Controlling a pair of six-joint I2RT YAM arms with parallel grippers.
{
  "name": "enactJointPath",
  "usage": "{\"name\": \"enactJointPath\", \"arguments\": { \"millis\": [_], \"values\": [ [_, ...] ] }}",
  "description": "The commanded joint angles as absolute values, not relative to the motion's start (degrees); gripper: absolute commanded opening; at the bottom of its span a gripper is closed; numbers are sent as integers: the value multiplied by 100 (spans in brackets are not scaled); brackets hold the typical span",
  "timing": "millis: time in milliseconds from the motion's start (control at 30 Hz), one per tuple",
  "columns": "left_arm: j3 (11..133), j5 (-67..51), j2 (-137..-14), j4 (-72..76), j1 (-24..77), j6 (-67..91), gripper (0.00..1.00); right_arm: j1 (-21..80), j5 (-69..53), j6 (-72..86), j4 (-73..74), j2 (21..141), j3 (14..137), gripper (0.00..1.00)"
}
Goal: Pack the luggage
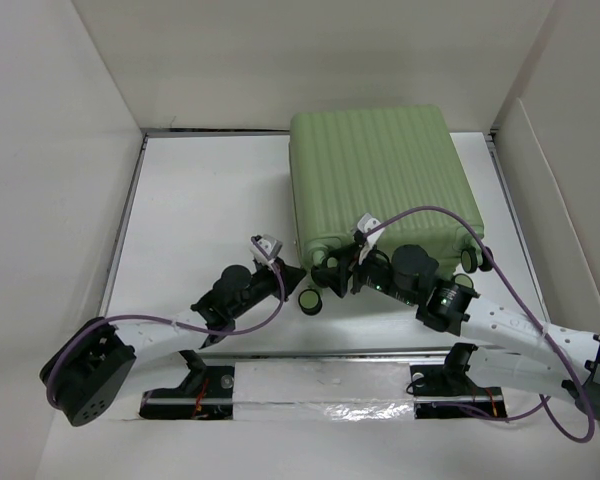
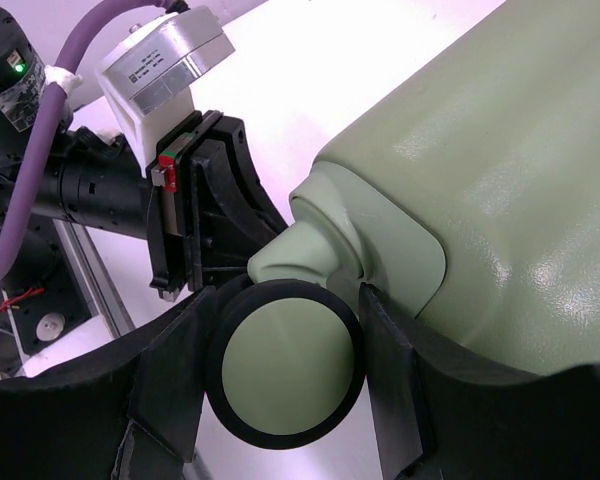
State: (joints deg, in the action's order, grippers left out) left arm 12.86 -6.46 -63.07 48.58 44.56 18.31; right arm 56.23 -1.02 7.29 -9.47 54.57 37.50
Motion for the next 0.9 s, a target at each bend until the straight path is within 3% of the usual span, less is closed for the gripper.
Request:
{"name": "enactJointPath", "arguments": {
  "millis": [0,433,467,567,600,667,700,767,833,867],
  "values": [
    [1696,1210,-6214,4537,4342,1792,0,5634,-544,809,-1591,5291,3797,0],
    [2821,2539,-7384,4670,3534,2476,0,6100,-703,677,-1661,6020,4218,0],
    [2760,2679,-7061,4571,3533,2592,5,6187,-703,668,-1652,6125,4262,0],
    [2401,2829,-5956,4071,3533,2995,42,6354,-712,633,-1748,6249,4421,0],
    [2399,2830,-5637,3843,3533,3075,59,6415,-712,633,-1775,6327,4447,0],
    [2294,3075,-4638,3079,3533,3251,72,6503,-791,615,-1837,6433,4657,2],
    [2303,3094,-4345,2859,3533,3322,83,6504,-817,563,-1820,6555,4754,8],
    [2407,3276,-3591,2173,3594,3462,92,6740,-765,484,-1723,6679,5166,24],
    [2469,3340,-3227,1795,3849,3752,99,6846,-459,326,-1285,6820,5509,71],
    [2592,3140,-2991,1680,3850,3762,99,6925,-353,195,-935,6838,5824,100]
  ]
}}
